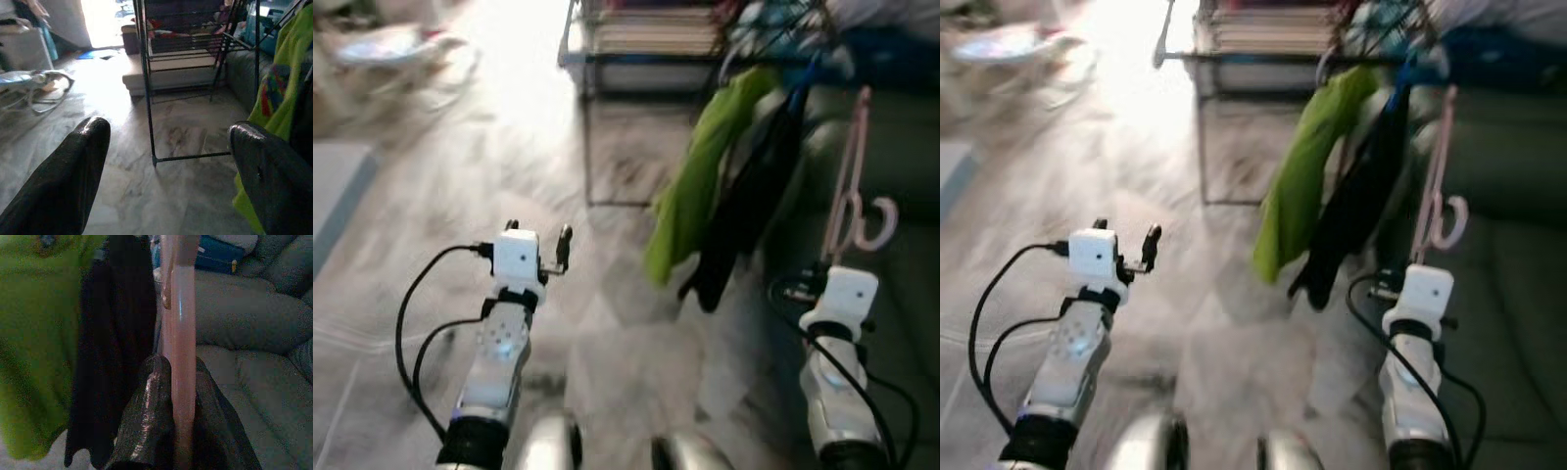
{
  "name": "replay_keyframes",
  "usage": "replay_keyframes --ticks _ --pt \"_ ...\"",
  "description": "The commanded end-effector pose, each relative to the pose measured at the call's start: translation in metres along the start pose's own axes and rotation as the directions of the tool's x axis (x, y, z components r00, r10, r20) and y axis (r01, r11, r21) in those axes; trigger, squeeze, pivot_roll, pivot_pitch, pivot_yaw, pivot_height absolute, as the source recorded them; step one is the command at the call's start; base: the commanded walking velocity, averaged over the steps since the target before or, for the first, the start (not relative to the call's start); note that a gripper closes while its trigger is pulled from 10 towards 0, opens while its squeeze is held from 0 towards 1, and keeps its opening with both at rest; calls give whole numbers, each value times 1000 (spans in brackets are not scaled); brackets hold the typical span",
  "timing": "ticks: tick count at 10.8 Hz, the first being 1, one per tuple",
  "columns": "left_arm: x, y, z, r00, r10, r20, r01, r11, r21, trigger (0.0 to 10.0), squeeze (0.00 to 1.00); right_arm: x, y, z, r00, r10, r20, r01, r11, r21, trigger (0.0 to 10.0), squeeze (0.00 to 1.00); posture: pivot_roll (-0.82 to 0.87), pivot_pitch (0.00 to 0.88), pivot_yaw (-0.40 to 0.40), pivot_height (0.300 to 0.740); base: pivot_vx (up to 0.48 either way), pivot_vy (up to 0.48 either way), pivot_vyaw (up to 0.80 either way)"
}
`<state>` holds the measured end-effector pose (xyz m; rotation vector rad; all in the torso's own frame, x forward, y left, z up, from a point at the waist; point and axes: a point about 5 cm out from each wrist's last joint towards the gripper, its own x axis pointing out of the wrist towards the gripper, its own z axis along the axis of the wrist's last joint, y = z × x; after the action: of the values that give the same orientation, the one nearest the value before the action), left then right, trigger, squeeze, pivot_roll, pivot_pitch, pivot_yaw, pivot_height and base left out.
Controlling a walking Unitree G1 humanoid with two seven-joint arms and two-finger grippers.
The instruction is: Hang hanger
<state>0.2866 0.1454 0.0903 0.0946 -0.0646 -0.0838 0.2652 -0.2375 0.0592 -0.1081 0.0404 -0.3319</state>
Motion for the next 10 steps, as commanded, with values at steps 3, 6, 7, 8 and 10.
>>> replay_keyframes --ticks 3,6,7,8,10 --pt "-14 21 -9 996 75 -49 -73 996 49 10000 0 3 9 3 999 39 7 -39 999 -12 10000 0 -13 196 -12 740 0 430 0" --pt "-34 35 -17 976 213 -38 -206 970 130 10000 0 -20 -9 -36 974 -55 -220 46 998 -45 10000 0 -20 213 -17 740 0 288 0" --pt "-41 40 -19 964 263 -34 -256 956 147 10000 0 -25 -13 -40 967 -69 -243 61 997 -42 10000 0 -26 216 -18 740 0 0 0" --pt "-49 39 -22 966 254 -54 -244 958 149 10000 0 -29 -14 -40 965 -60 -254 54 998 -32 10000 0 -27 219 -20 740 0 0 0" --pt "-56 37 -31 956 275 -96 -259 954 153 10000 0 -28 6 -29 974 52 -222 -41 998 55 10000 0 -21 212 -27 740 0 0 0"
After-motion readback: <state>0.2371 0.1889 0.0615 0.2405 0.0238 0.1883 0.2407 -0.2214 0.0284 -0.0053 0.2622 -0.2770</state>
